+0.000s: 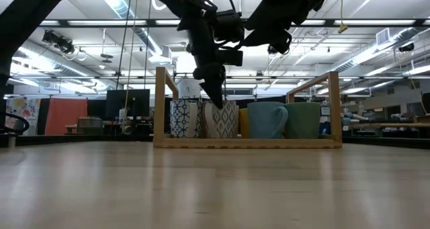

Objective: Place coffee mugs
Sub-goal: Put the gray patterned mug on the shelf, then return to Home Position

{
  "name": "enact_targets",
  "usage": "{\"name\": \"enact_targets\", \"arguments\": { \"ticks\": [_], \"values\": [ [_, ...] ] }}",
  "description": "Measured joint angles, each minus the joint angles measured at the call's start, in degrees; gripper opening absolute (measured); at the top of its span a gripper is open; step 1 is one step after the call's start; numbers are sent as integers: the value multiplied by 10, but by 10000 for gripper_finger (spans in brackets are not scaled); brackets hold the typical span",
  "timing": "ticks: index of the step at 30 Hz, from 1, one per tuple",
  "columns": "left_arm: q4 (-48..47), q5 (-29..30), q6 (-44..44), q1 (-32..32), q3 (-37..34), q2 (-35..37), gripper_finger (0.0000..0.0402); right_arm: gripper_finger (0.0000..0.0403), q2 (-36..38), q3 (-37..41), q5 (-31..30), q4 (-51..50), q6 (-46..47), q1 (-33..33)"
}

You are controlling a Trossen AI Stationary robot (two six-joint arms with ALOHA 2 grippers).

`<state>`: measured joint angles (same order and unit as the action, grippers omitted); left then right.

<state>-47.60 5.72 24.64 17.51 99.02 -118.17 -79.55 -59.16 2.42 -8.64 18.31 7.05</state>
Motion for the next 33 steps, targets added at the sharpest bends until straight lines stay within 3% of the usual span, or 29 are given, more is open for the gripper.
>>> {"name": "enact_targets", "arguments": {
  "ticks": [12, 21, 29, 33],
  "values": [
    [25, 7, 29, -15, 0, 3, 164, 175, 0, 0, 0, 0, 0, 0],
    [27, 5, 23, -26, 0, 48, 169, 175, 0, 0, 0, 0, 0, 0],
    [-27, 2, -7, -38, 0, 137, 169, 175, 0, 0, 0, 0, 0, 0],
    [-60, -59, -45, -50, 0, 212, 169, 175, 0, 0, 0, 0, 0, 0]
  ]
}}
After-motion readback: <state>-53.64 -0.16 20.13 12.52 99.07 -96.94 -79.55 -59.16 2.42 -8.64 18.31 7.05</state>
